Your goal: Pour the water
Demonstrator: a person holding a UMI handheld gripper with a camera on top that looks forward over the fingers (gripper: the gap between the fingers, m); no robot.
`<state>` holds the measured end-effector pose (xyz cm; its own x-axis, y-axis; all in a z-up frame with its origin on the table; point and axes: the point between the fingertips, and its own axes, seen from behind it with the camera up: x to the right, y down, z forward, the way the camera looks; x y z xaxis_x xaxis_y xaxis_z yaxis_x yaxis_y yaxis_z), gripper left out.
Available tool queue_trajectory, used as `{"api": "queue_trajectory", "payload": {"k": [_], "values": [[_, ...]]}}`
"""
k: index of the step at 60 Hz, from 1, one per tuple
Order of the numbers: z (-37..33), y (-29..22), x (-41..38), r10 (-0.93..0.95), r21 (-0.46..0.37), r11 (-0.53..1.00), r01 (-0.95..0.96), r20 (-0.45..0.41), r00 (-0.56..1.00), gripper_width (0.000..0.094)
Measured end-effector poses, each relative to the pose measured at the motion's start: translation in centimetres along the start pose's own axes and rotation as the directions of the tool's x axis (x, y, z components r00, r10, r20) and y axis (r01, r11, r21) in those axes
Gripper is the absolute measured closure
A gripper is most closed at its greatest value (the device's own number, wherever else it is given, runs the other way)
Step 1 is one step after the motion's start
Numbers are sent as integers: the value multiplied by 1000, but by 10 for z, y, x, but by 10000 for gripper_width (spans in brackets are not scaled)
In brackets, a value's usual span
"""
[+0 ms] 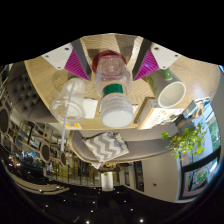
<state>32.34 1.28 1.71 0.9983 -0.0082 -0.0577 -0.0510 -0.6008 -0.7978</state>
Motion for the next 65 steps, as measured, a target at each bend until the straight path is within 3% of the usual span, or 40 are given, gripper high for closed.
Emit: {"api": "queue_trajectory", "payload": {"k": [21,35,65], "values": [[-158,9,-28,-26,-90,996,19,-76,997,81],[-270,13,-68,-54,-78,996,46,-107,993,82],[-330,18,-99,-120,-47,992,115,-137,983,82]]}}
